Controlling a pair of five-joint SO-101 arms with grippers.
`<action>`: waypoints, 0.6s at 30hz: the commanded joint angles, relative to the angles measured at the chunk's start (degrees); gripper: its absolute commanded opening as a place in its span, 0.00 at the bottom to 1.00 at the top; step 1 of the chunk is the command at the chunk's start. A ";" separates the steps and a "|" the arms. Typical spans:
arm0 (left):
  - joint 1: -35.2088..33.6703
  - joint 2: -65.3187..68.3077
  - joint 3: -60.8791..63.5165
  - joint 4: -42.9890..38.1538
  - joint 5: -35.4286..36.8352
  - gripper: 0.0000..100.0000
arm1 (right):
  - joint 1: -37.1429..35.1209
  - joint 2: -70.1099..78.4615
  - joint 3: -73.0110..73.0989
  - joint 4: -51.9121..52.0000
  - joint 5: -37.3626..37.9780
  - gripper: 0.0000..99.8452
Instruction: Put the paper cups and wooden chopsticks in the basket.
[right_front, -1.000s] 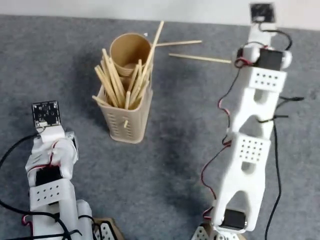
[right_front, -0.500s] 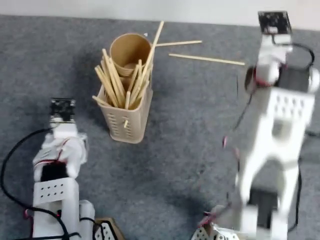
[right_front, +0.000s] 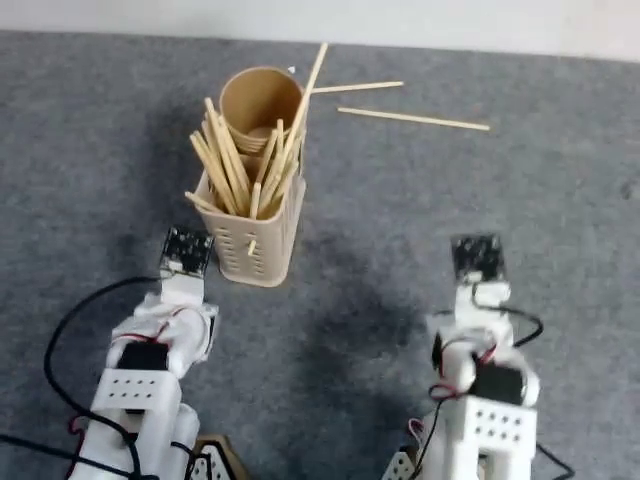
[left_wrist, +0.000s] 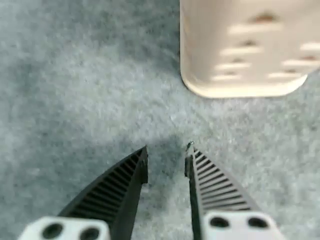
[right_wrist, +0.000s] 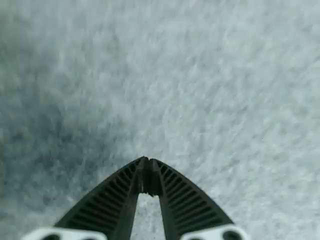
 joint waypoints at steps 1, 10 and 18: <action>0.40 -0.31 1.80 -4.75 -0.62 0.15 | 0.66 -9.36 4.97 1.01 0.62 0.00; 0.40 -0.31 1.98 -5.54 -0.53 0.15 | 0.75 -27.12 14.99 6.90 0.62 0.00; 0.40 -0.31 1.98 -5.54 -0.53 0.15 | 0.75 -26.33 19.12 7.87 0.62 0.00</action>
